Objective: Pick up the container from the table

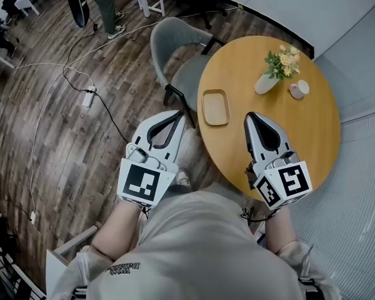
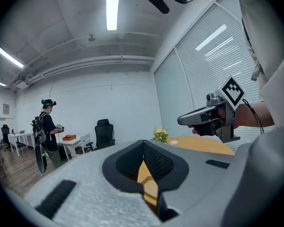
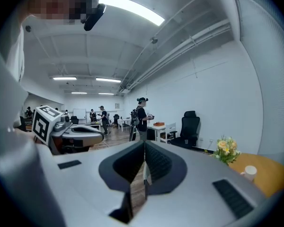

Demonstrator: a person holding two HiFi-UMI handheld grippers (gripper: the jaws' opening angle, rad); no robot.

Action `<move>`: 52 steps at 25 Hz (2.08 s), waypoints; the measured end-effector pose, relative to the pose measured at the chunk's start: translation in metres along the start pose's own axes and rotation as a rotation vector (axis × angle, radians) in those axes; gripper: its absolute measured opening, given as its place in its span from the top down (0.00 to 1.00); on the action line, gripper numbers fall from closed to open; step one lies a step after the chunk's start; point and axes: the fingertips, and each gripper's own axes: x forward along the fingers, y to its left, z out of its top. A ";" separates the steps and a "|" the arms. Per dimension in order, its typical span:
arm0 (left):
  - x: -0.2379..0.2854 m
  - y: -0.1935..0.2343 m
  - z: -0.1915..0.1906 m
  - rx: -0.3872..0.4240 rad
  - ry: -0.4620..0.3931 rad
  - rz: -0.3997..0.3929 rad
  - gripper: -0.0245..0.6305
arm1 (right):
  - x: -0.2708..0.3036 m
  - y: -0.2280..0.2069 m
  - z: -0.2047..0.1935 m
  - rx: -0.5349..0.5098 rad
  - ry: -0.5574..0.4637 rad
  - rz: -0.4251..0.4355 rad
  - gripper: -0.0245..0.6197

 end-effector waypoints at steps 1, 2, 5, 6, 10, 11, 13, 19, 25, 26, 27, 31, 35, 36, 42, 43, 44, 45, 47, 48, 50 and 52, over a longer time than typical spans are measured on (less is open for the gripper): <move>0.002 0.003 0.000 -0.009 -0.001 0.000 0.93 | 0.003 -0.001 0.000 0.001 0.000 -0.005 0.91; 0.003 0.005 0.000 -0.011 -0.001 -0.002 0.93 | 0.005 -0.001 0.000 0.004 0.002 -0.007 0.91; 0.006 0.010 -0.001 -0.025 0.002 -0.001 0.93 | 0.010 -0.002 0.000 0.001 0.012 -0.005 0.91; 0.007 0.011 -0.001 -0.032 0.002 0.001 0.93 | 0.012 -0.003 0.000 -0.002 0.014 -0.004 0.91; 0.011 0.014 -0.003 -0.019 0.013 0.015 0.93 | 0.017 -0.010 -0.001 -0.003 0.021 0.000 0.91; 0.012 0.014 -0.003 -0.009 0.016 0.019 0.93 | 0.017 -0.012 -0.002 -0.003 0.024 0.002 0.91; 0.015 0.013 -0.003 -0.003 0.022 0.031 0.93 | 0.018 -0.018 -0.005 -0.006 0.032 0.007 0.91; 0.025 0.002 0.010 -0.033 0.014 0.053 0.93 | 0.020 -0.028 -0.002 0.019 0.008 0.067 0.91; 0.039 -0.005 0.008 -0.038 0.027 0.054 0.93 | 0.024 -0.035 -0.005 0.094 0.020 0.130 0.91; 0.041 -0.005 0.007 -0.042 0.031 0.056 0.93 | 0.025 -0.039 -0.007 0.092 0.025 0.128 0.91; 0.044 -0.005 0.007 -0.049 0.036 0.059 0.93 | 0.027 -0.043 -0.008 0.086 0.032 0.120 0.91; 0.054 -0.001 0.002 -0.032 0.043 0.057 0.93 | 0.033 -0.056 -0.017 0.066 0.068 0.105 0.83; 0.068 0.003 -0.012 0.010 0.062 0.038 0.93 | 0.045 -0.060 -0.029 0.051 0.116 0.130 0.78; 0.071 0.004 -0.015 0.009 0.071 0.034 0.93 | 0.048 -0.062 -0.032 0.048 0.126 0.128 0.78; 0.089 0.006 -0.043 -0.028 0.131 0.013 0.93 | 0.071 -0.074 -0.072 0.055 0.230 0.104 0.78; 0.093 0.004 -0.048 -0.040 0.142 0.005 0.93 | 0.075 -0.077 -0.081 0.062 0.242 0.097 0.78; 0.096 0.003 -0.053 -0.052 0.151 -0.004 0.93 | 0.078 -0.081 -0.089 0.069 0.253 0.087 0.78; 0.099 0.001 -0.058 -0.061 0.160 -0.013 0.93 | 0.081 -0.084 -0.097 0.075 0.265 0.077 0.78; 0.103 -0.001 -0.068 -0.070 0.179 -0.025 0.93 | 0.087 -0.090 -0.112 0.083 0.291 0.059 0.78; 0.105 0.000 -0.073 -0.074 0.186 -0.027 0.93 | 0.091 -0.092 -0.120 0.086 0.305 0.052 0.78; 0.109 0.001 -0.084 -0.083 0.196 -0.022 0.93 | 0.097 -0.097 -0.138 0.089 0.337 0.042 0.78; 0.112 0.002 -0.096 -0.094 0.210 -0.017 0.93 | 0.100 -0.099 -0.155 0.094 0.372 0.040 0.78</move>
